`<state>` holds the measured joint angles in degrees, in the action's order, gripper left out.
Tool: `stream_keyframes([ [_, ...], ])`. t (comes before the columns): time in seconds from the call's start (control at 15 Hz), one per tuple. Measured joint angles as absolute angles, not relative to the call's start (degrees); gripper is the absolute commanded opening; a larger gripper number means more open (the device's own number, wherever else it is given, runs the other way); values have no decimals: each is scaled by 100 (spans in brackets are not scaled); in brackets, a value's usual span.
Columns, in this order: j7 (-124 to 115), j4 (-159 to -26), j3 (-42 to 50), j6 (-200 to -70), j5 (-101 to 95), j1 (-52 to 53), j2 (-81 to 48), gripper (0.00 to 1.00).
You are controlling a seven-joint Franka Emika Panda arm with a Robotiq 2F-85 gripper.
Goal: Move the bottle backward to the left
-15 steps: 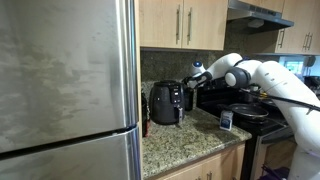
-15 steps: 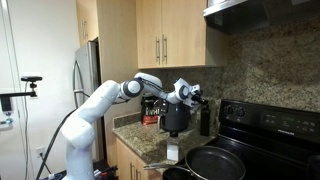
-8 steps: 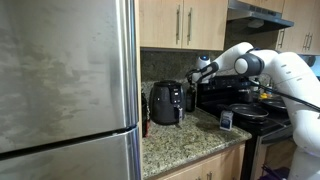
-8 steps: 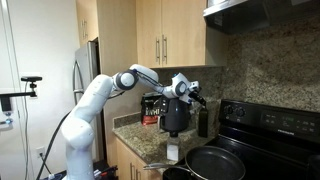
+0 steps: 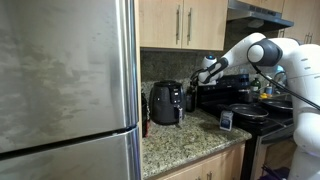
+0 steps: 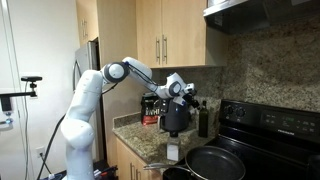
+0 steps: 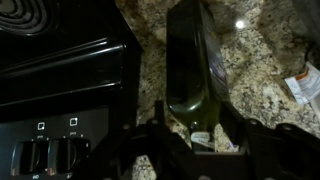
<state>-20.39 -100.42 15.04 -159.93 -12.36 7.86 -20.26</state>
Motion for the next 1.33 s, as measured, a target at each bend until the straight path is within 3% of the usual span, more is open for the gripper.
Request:
stream_keyframes([
  [0.13, -2140, -10136, 1552, -16053, -1325, 803, -2034, 100],
  [1.33, -3147, -8431, 1941, -16168, -1349, 1087, -3453, 100],
])
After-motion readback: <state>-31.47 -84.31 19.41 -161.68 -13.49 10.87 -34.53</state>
